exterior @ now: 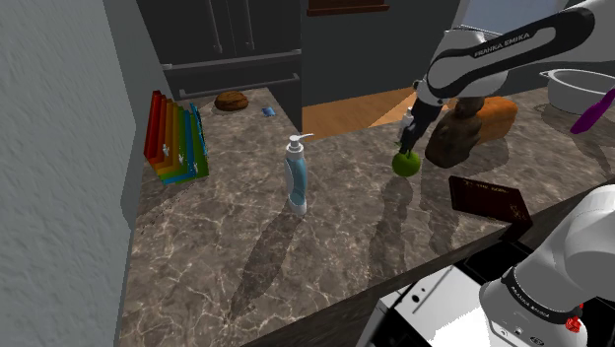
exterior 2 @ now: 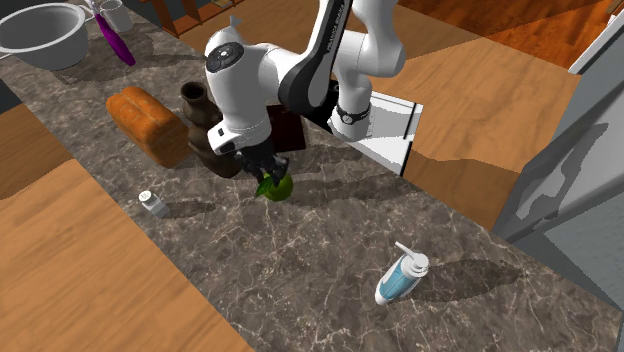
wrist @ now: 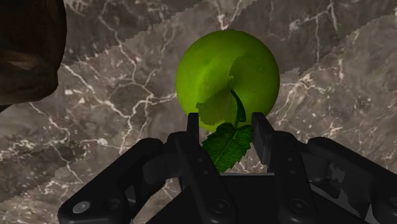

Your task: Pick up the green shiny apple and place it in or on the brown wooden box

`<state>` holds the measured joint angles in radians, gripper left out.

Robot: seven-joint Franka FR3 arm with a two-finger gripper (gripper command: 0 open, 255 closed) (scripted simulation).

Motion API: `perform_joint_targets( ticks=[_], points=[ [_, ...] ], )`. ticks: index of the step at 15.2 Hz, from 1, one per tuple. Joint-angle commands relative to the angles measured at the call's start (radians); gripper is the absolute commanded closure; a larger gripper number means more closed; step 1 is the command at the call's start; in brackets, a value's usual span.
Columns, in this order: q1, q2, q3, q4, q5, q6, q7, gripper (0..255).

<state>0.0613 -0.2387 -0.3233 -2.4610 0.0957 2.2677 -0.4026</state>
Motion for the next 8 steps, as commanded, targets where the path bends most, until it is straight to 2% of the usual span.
perform_joint_targets(
  ticks=[1,8],
  points=[
    [-0.002,-0.015,0.003,0.015,-0.007,-0.029,0.009,255],
    [-0.007,-0.061,0.014,0.072,-0.027,-0.128,0.035,255]
  ],
)
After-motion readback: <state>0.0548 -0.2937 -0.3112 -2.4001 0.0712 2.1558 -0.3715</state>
